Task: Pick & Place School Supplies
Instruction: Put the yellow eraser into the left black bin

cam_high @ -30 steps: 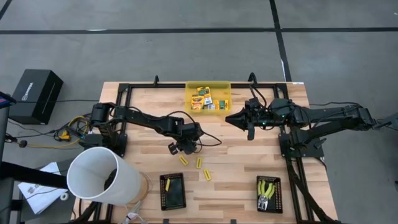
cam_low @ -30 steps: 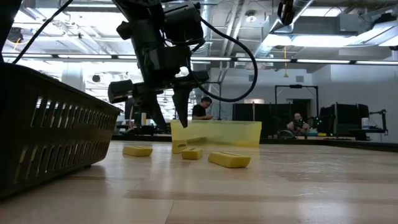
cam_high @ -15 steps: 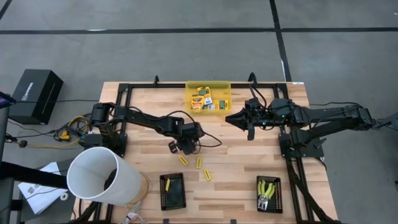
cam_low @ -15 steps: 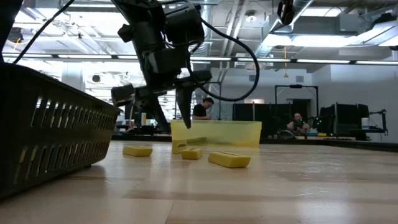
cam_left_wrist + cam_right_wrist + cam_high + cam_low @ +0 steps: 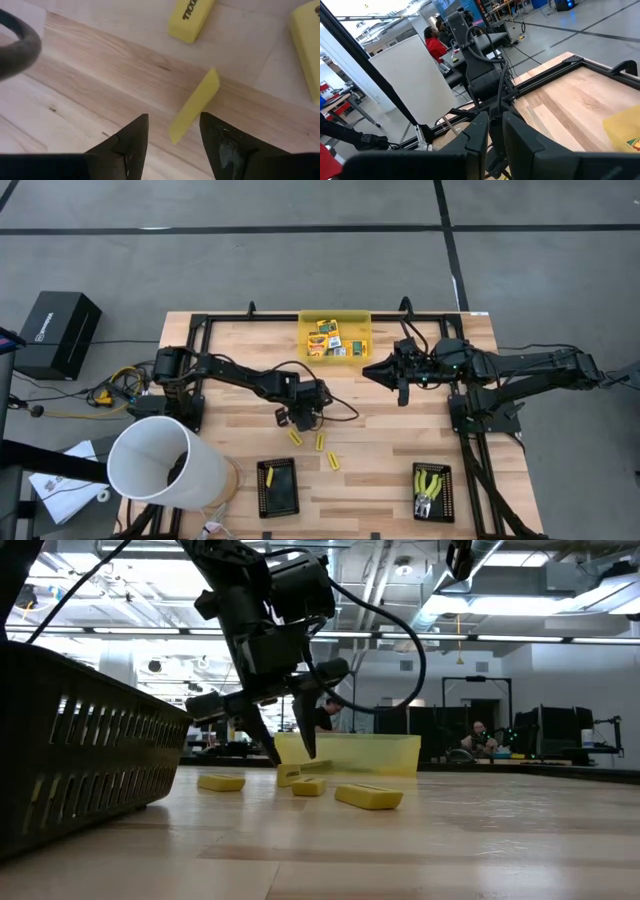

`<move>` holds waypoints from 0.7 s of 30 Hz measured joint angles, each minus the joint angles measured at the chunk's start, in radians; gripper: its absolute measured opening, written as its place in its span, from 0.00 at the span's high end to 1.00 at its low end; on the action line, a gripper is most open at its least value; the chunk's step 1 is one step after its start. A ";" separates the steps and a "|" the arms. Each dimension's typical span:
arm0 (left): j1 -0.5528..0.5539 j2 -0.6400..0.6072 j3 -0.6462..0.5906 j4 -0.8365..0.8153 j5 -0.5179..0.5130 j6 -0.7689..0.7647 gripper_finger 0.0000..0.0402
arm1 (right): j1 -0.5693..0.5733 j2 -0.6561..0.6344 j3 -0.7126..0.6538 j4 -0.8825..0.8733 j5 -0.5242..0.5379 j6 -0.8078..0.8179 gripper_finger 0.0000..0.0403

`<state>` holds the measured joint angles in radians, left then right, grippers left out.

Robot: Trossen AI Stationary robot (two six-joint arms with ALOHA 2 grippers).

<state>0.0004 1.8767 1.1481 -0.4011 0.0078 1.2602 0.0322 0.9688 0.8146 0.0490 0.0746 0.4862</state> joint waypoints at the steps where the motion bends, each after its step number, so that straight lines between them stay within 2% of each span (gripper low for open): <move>1: 0.000 0.000 0.000 0.000 0.005 0.000 0.57 | 0.000 0.000 0.000 0.001 0.000 0.000 0.87; 8: -0.002 0.008 0.001 0.000 0.031 -0.003 0.58 | 0.000 0.000 0.000 0.001 0.000 -0.008 0.87; 12: -0.001 0.045 0.001 -0.004 0.034 -0.017 0.62 | 0.000 0.000 0.000 0.001 0.000 -0.008 0.87; 18: 0.001 0.077 0.006 -0.011 0.021 -0.069 0.72 | 0.018 0.000 0.000 0.000 0.001 -0.008 0.87; 21: 0.001 0.079 0.004 0.001 -0.019 -0.124 0.86 | 0.032 0.000 0.000 -0.007 0.001 -0.008 0.87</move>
<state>0.0009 1.9560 1.1522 -0.4005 -0.0114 1.1360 0.0642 0.9688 0.8146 0.0416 0.0753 0.4786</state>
